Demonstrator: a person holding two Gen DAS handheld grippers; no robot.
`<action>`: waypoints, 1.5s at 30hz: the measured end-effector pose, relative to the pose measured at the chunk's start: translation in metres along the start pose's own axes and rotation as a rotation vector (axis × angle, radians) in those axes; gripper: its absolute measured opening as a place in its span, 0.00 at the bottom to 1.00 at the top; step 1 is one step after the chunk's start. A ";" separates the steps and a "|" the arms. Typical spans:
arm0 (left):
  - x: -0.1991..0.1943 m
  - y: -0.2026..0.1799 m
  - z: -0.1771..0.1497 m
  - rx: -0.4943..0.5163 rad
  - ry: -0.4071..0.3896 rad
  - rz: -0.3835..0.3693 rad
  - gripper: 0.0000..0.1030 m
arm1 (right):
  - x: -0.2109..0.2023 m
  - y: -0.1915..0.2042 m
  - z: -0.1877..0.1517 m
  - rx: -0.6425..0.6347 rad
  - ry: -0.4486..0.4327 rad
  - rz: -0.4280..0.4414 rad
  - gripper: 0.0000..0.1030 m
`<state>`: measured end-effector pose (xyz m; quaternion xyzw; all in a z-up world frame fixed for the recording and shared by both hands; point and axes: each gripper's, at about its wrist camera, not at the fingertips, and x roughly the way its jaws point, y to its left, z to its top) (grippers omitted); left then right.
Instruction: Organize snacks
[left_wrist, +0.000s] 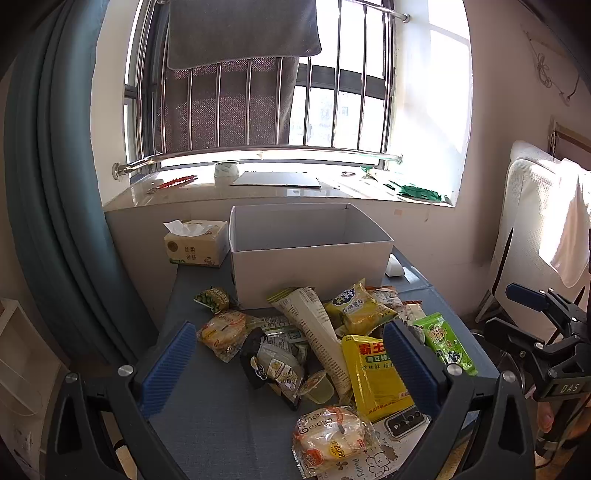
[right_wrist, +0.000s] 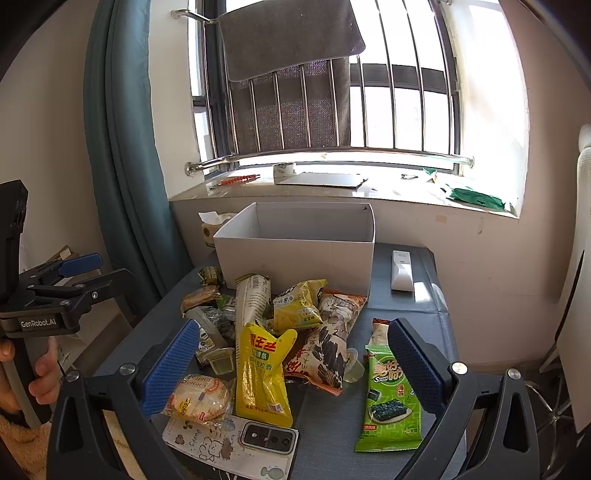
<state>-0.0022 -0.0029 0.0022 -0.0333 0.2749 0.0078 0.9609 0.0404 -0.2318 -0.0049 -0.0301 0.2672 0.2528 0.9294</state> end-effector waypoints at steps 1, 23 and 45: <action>0.000 0.000 0.000 -0.001 0.001 0.000 1.00 | 0.000 0.000 0.000 -0.003 -0.001 0.001 1.00; -0.001 -0.004 0.000 0.018 0.000 0.000 1.00 | -0.003 -0.011 -0.002 0.026 0.005 -0.019 1.00; -0.005 0.000 -0.003 0.033 -0.040 0.013 1.00 | 0.011 -0.014 -0.012 -0.033 0.068 -0.096 1.00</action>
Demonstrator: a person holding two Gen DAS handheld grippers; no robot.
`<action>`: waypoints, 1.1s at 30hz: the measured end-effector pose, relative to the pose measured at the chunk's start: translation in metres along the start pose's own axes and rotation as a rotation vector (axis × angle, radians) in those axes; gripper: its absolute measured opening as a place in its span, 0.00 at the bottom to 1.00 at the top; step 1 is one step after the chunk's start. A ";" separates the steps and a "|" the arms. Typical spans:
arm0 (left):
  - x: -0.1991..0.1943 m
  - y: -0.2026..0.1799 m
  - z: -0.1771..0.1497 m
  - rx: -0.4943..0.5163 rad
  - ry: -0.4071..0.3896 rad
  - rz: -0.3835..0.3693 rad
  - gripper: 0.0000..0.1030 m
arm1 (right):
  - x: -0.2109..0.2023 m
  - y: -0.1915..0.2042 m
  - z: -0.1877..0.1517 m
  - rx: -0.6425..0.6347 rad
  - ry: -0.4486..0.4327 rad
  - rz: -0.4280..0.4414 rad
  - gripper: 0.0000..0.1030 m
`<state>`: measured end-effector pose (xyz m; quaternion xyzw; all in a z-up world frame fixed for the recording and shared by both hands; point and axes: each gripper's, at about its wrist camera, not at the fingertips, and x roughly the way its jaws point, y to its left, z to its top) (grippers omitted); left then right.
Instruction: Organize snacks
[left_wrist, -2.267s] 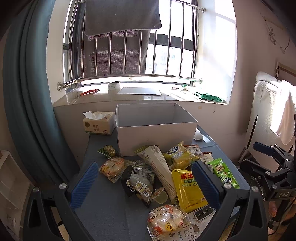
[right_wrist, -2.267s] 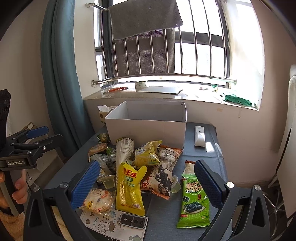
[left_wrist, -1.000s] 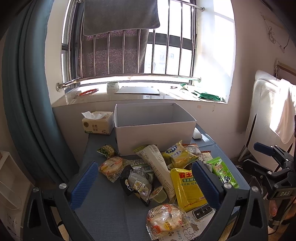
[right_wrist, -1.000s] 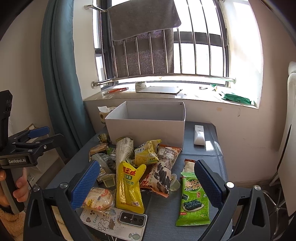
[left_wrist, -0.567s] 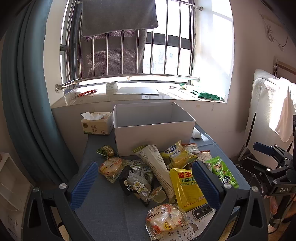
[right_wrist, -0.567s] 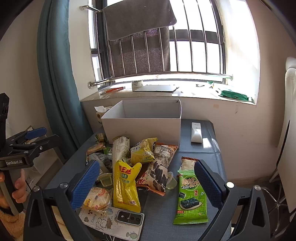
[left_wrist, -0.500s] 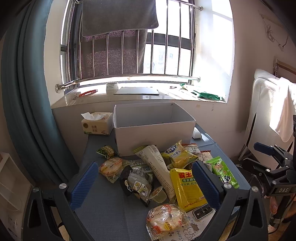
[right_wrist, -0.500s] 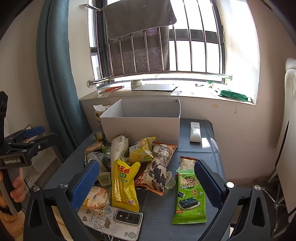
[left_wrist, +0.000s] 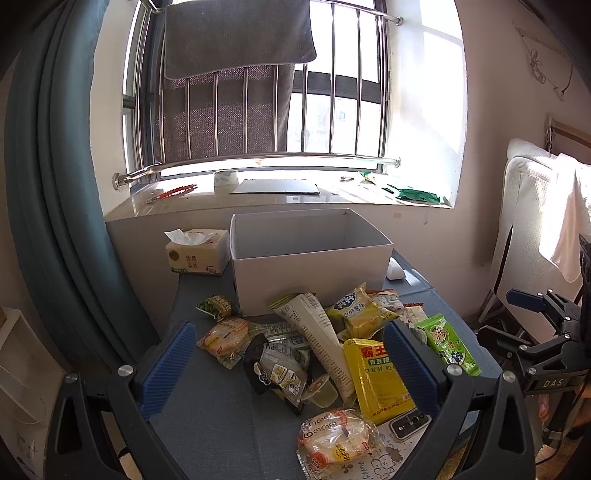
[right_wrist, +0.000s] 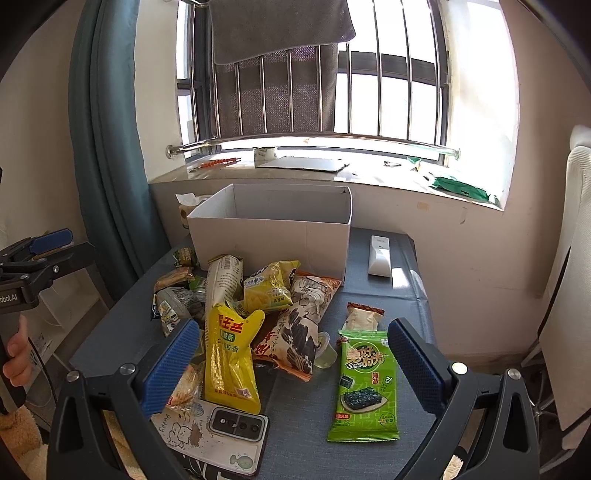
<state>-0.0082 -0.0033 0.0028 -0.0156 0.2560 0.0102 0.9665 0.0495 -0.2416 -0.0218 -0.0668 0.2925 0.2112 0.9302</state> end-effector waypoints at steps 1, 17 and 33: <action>-0.002 0.002 -0.001 0.000 -0.012 0.006 1.00 | 0.005 -0.002 -0.005 -0.015 0.014 -0.024 1.00; -0.001 0.016 -0.032 0.002 -0.005 -0.040 1.00 | 0.122 -0.077 -0.081 0.103 0.357 -0.078 0.81; 0.063 0.053 -0.057 -0.136 0.211 -0.138 1.00 | 0.047 -0.085 -0.067 0.266 0.162 -0.070 0.66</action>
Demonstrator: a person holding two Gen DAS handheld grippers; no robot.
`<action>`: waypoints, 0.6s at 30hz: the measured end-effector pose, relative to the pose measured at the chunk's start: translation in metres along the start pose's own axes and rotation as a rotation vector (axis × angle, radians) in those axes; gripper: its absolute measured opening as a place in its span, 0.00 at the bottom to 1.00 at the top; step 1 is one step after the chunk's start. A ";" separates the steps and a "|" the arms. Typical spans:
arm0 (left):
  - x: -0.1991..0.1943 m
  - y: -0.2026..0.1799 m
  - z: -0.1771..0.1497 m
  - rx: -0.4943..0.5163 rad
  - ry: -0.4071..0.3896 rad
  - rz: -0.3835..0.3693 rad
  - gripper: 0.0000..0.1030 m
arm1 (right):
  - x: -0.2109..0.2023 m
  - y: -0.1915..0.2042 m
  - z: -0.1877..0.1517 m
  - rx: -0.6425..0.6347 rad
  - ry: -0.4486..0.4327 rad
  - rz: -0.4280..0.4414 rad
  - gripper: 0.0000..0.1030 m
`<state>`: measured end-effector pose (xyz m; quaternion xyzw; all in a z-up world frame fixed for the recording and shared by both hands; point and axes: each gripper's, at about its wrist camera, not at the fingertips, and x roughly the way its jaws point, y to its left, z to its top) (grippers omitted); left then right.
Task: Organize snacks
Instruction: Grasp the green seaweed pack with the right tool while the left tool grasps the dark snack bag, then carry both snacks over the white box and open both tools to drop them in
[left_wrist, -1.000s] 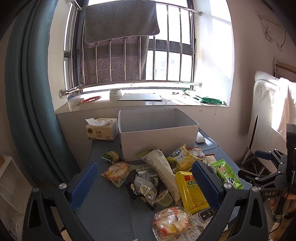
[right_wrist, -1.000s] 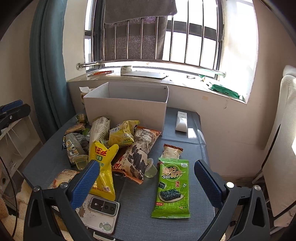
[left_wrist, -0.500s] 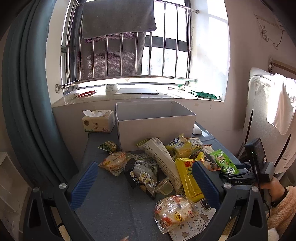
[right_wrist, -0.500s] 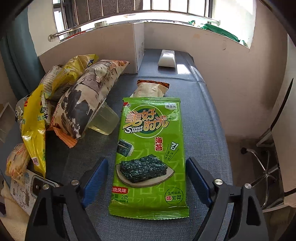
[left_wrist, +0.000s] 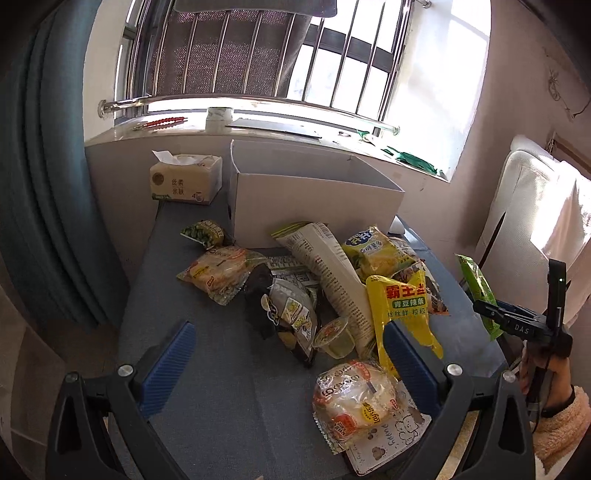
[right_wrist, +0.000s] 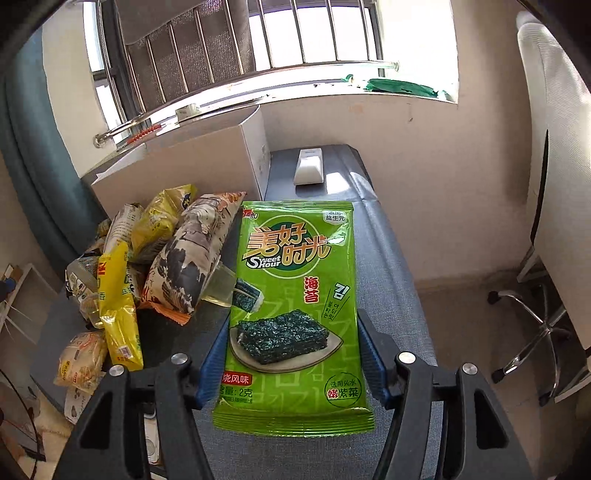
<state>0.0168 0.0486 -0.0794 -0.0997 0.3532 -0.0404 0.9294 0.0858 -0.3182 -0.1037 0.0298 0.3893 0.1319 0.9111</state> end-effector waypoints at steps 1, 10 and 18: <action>0.012 0.005 0.001 -0.019 0.022 -0.005 1.00 | -0.009 0.001 0.001 0.006 -0.023 0.006 0.66; 0.121 0.031 0.006 -0.209 0.206 -0.027 0.94 | -0.043 0.021 0.002 -0.019 -0.099 0.074 0.66; 0.110 0.009 0.007 -0.108 0.144 -0.067 0.38 | -0.037 0.028 -0.001 -0.047 -0.080 0.091 0.66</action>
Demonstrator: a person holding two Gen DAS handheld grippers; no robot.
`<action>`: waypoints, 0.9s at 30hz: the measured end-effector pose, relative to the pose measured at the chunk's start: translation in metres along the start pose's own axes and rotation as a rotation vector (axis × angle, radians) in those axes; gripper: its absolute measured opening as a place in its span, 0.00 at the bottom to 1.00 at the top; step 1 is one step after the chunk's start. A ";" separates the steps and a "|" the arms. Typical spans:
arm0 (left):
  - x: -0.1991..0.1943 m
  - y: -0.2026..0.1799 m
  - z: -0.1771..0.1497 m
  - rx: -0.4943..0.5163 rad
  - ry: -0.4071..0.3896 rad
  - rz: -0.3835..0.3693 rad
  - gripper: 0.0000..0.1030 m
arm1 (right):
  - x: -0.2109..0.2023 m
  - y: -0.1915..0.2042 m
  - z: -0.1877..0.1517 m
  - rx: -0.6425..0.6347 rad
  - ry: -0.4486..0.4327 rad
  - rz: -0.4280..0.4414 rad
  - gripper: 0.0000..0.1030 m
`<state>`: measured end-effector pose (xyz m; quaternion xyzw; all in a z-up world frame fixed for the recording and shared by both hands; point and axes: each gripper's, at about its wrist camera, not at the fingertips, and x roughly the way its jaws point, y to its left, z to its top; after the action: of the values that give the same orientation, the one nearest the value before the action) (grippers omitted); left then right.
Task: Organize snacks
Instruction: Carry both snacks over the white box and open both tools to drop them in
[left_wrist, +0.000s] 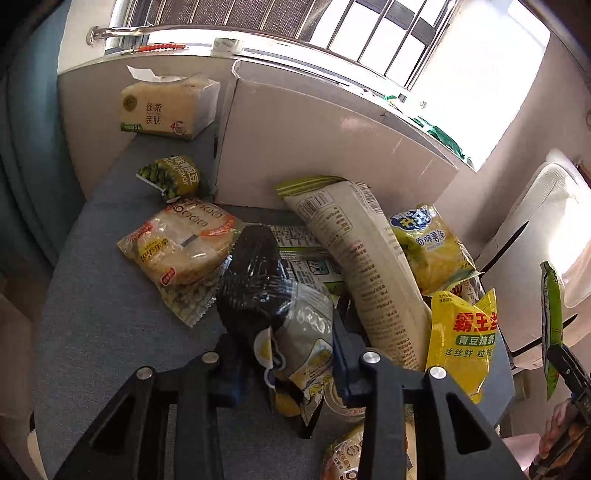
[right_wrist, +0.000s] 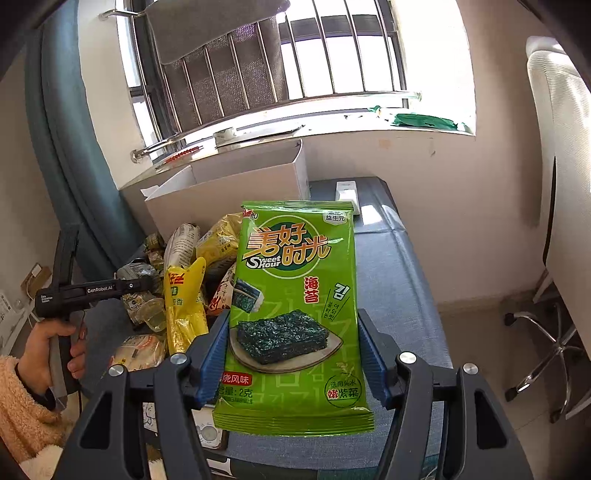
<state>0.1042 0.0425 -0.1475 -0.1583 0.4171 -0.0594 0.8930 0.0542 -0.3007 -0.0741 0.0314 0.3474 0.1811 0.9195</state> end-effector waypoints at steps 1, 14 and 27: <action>-0.007 0.000 -0.004 -0.001 -0.012 -0.011 0.38 | -0.001 0.000 -0.001 0.002 -0.002 0.003 0.66; -0.120 0.001 0.068 0.054 -0.392 -0.065 0.38 | 0.020 0.020 0.050 0.024 -0.053 0.120 0.66; -0.010 -0.043 0.241 0.186 -0.293 0.012 0.38 | 0.156 0.056 0.217 -0.127 -0.021 0.023 0.68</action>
<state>0.2829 0.0608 0.0193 -0.0796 0.2760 -0.0685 0.9554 0.2859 -0.1780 0.0023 -0.0212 0.3254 0.2128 0.9211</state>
